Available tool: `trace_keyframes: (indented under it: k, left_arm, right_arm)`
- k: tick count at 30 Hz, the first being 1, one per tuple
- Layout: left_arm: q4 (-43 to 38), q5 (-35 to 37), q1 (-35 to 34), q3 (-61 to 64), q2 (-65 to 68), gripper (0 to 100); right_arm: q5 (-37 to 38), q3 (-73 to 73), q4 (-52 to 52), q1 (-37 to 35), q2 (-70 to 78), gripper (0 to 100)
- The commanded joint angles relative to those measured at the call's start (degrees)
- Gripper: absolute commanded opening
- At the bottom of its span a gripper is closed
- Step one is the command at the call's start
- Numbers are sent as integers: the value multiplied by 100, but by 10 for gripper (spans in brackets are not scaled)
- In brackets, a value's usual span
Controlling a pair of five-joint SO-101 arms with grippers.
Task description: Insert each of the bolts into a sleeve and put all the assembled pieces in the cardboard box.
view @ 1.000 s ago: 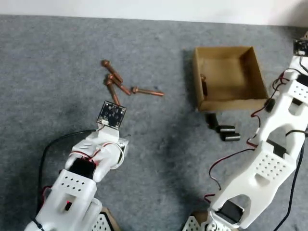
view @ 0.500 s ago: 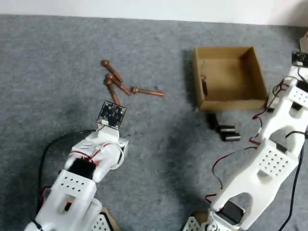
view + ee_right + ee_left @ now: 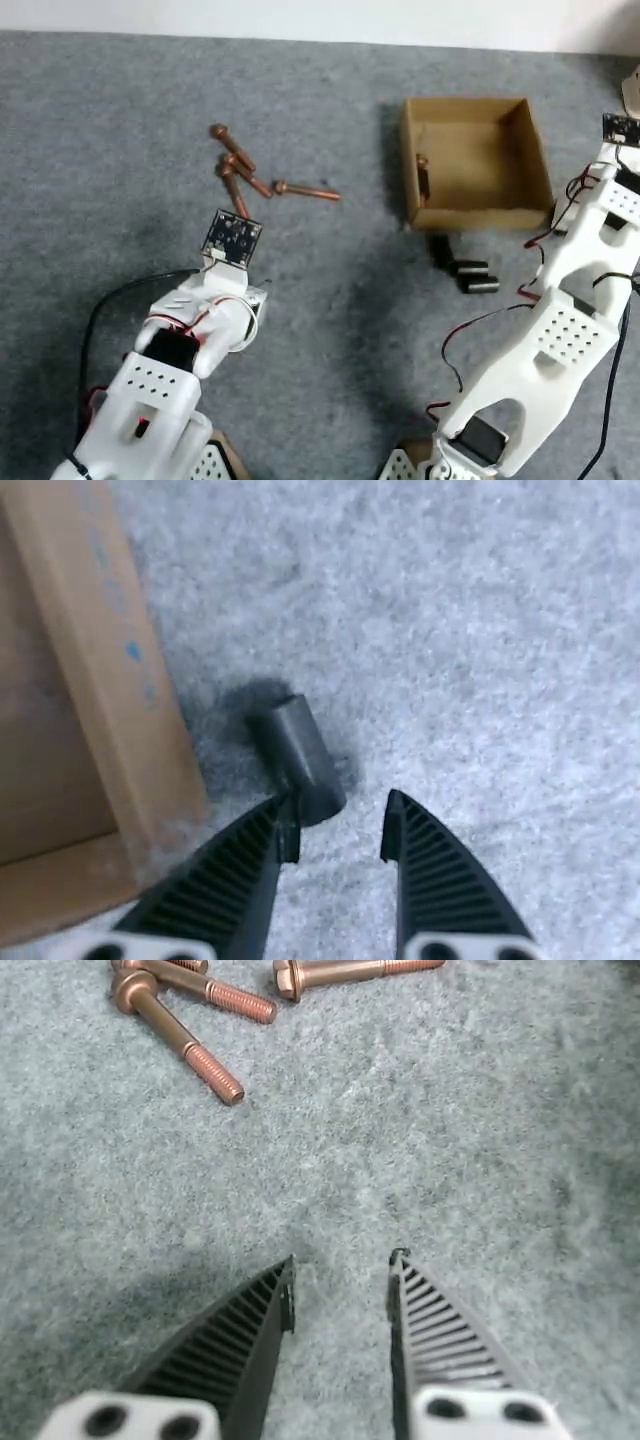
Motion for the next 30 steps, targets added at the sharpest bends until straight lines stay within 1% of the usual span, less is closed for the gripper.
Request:
trace_keyframes:
  k: [1, 24, 28, 30]
  left_arm:
    - [-88, -35, 92, -48, -48, 153]
    - [-88, -26, 92, -48, -57, 153]
    - [-88, -35, 92, -48, -57, 153]
    - [-88, -44, 92, -48, -57, 153]
  right_arm:
    - [62, -119, 75, -295, -13, 137]
    - [114, -75, 92, -1024, -4, 138]
    - [554, -48, 84, -1007, 13, 138]
    - [580, -48, 84, -971, 13, 137]
